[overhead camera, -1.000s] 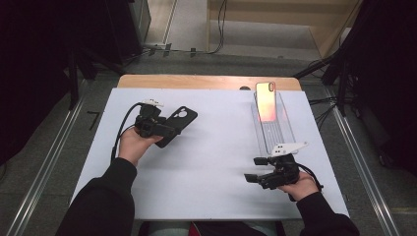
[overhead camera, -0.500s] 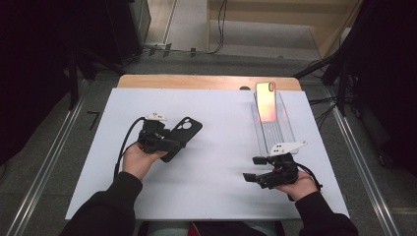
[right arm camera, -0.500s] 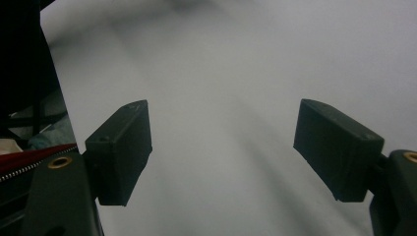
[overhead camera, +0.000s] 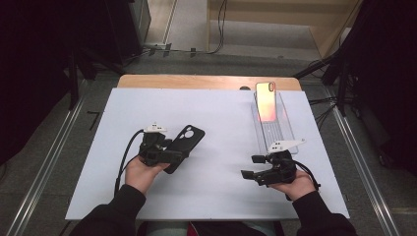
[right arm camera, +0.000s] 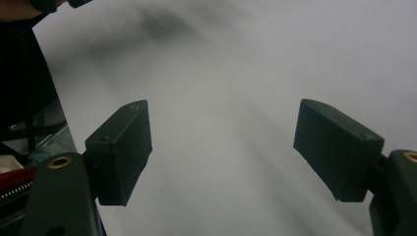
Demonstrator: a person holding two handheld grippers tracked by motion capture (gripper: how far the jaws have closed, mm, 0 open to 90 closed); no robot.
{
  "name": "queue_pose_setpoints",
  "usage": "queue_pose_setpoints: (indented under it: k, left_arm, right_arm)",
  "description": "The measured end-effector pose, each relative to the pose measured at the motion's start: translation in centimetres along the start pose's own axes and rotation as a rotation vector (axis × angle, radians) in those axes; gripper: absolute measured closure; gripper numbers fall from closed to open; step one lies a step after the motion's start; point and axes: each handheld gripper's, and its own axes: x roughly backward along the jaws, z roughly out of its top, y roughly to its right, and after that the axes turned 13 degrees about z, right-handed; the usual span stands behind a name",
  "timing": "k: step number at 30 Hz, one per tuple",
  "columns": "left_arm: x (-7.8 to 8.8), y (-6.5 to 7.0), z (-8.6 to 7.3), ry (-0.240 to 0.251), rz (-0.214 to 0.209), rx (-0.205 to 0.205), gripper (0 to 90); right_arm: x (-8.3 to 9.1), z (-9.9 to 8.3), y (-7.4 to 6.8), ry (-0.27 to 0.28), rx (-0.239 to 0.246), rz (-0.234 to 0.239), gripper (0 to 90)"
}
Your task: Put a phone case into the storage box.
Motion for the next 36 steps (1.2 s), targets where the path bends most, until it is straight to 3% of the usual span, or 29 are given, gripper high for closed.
queue_pose_setpoints:
  k: [8,12,19,25,31,36]
  left_arm:
    - [0.0,0.8,-1.0,0.0,-0.005,0.022,15.5]
    - [-0.3,1.3,-1.5,0.024,-0.018,0.052,15.4]
    - [-0.9,2.3,-1.9,0.076,-0.006,0.068,15.4]
    - [-1.2,2.6,-2.0,0.135,-0.031,0.084,15.4]
    - [-1.6,2.8,-2.1,0.152,-0.003,0.092,15.4]
    - [-1.6,2.6,-1.7,0.181,0.002,0.129,15.4]
  right_arm:
    - [-0.4,0.5,-0.7,-0.002,-0.012,0.008,20.7]
    - [-0.6,0.7,-0.8,0.001,-0.033,0.004,20.7]
    - [-0.6,1.1,-1.0,0.022,-0.076,-0.013,20.7]
    - [-0.7,1.8,-1.5,0.045,-0.097,-0.041,20.7]
    - [-0.9,2.6,-1.8,0.076,-0.125,-0.071,20.7]
    - [-1.3,3.3,-2.0,0.087,-0.169,-0.108,21.0]
